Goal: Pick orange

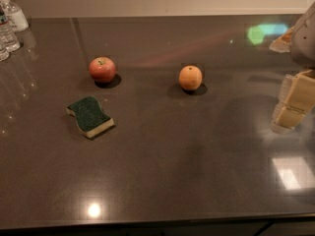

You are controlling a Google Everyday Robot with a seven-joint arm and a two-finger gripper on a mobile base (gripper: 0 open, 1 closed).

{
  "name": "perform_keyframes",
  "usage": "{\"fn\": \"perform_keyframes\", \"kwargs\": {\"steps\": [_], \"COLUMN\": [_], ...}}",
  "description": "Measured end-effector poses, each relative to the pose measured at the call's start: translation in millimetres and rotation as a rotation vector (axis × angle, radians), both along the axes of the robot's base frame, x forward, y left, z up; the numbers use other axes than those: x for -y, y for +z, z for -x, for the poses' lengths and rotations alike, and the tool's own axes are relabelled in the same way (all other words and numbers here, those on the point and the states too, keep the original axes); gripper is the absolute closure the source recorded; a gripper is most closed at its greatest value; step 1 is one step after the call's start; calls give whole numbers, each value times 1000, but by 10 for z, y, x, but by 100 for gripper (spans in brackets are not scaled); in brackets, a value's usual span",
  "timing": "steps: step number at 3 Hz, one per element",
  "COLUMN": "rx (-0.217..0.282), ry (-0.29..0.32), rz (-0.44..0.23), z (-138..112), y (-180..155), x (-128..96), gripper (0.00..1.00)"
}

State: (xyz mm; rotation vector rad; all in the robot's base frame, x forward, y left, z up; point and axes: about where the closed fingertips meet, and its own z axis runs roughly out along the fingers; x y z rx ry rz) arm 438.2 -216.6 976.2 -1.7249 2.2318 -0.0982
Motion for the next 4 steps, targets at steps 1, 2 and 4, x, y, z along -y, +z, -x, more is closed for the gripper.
{"fn": "perform_keyframes", "kwargs": {"steps": [1,2,4], "rx": [2,27,36], "ry": [1,16,-27], "rz": [0,-7,-114], "z": [-2,-147,-863], "y": [8,4,-253], "x": [-5,-114,-303], "gripper": [0,0,0]}}
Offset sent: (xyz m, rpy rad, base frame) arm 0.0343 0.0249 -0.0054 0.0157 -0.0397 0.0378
